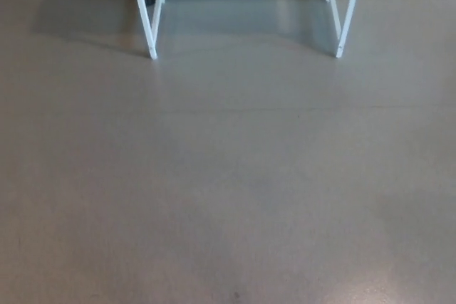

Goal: The robot walk towards a table in front and uses its left hand to pick up the pot from the base and pour water to the cup on the right hand side

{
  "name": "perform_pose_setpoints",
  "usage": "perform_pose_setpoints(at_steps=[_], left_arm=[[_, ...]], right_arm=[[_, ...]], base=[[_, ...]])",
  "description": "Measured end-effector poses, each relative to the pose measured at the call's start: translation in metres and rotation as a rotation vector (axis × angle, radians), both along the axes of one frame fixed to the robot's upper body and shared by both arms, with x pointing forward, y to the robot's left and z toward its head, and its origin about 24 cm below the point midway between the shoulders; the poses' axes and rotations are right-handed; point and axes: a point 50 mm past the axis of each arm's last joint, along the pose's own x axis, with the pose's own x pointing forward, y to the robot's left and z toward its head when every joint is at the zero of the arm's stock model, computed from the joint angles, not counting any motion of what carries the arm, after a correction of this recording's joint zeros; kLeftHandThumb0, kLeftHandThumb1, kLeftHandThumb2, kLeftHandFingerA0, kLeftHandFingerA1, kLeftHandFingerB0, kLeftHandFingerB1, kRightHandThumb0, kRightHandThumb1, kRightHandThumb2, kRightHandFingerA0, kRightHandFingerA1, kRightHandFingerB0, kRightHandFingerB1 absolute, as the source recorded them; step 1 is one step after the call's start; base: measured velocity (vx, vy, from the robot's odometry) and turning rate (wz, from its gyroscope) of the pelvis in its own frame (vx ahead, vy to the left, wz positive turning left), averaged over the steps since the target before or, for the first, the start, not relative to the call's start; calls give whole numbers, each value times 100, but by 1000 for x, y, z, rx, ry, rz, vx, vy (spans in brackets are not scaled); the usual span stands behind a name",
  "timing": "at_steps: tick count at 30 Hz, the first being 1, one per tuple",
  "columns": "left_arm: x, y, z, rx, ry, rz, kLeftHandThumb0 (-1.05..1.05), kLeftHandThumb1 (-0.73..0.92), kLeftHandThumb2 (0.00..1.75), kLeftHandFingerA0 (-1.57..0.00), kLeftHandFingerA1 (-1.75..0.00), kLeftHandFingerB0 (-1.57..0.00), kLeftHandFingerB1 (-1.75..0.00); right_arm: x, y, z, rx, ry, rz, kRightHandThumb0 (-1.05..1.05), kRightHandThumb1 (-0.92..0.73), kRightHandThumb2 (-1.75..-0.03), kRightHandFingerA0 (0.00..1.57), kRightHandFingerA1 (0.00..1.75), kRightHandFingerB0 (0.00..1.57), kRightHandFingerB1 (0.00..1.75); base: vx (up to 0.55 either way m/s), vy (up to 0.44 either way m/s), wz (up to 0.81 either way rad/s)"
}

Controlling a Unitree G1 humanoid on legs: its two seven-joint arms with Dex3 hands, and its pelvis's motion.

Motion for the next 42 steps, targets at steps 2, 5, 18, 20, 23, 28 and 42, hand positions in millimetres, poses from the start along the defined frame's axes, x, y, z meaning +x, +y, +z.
perform_pose_setpoints(at_steps=[2,5,18,20,23,28,42], left_arm=[[-5,-1,-2,-9,8,4,-14,32,81,-43,-61,-13,-48],[-18,-3,-5,-26,35,16,-14,32,81,-45,-61,-13,-48],[-23,5,-1,-12,21,3,-14,34,82,-40,-60,-13,-48],[-24,5,-1,-14,20,4,-12,35,83,-41,-60,-12,-48],[-26,4,-1,-17,19,2,-16,34,82,-41,-60,-11,-48],[-26,3,-2,-20,14,-11,-15,32,81,-44,-61,-13,-48],[-26,-5,-5,-40,5,-31,-19,49,54,-55,-44,-24,-32]], right_arm=[[-4,-1,-2,4,11,-2,-14,-39,-86,46,63,12,49],[-12,-1,-4,7,29,-7,-15,-37,-85,46,64,12,49],[-23,2,-11,24,54,1,-16,-37,-84,49,64,14,49],[-24,2,-13,31,64,3,-21,-52,-55,58,46,27,34],[-26,2,-17,36,78,2,-19,-54,-55,56,45,27,34],[-22,1,-16,27,70,17,-20,-53,-55,57,45,27,34],[-22,-6,-13,-1,65,37,-21,-54,-55,55,45,26,34]], base=[[-94,-13,-8],[4,30,-2],[164,192,-8],[226,-27,7],[207,-108,11],[310,-186,28],[324,85,-6]])
